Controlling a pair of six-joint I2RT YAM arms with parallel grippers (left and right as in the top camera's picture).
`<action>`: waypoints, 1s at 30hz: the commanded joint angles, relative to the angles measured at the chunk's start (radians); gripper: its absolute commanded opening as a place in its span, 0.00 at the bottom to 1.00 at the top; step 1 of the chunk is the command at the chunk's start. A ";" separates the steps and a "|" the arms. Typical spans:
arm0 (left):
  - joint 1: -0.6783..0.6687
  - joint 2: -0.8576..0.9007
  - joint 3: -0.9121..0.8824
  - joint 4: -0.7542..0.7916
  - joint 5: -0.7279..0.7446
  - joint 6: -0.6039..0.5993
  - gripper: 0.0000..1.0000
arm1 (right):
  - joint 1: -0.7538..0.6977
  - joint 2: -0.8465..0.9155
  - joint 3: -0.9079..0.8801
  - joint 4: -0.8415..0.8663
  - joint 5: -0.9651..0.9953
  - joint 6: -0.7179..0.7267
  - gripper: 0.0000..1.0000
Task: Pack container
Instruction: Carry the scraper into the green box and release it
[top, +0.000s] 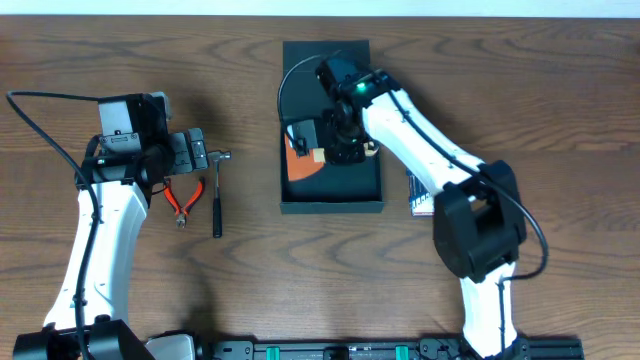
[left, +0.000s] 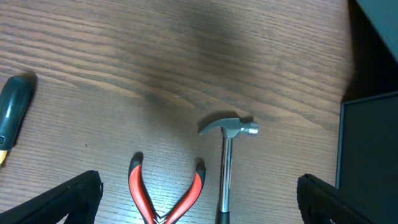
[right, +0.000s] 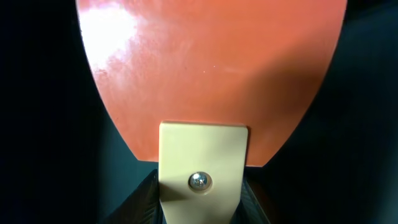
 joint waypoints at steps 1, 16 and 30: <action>0.005 0.006 0.022 -0.002 -0.006 0.010 0.98 | 0.005 0.029 0.001 0.010 0.000 -0.059 0.01; 0.005 0.006 0.022 -0.002 -0.006 0.010 0.98 | 0.010 0.042 0.058 0.061 0.114 0.154 0.99; 0.005 0.006 0.022 -0.002 -0.006 0.010 0.98 | -0.137 -0.169 0.235 -0.337 0.312 0.854 0.99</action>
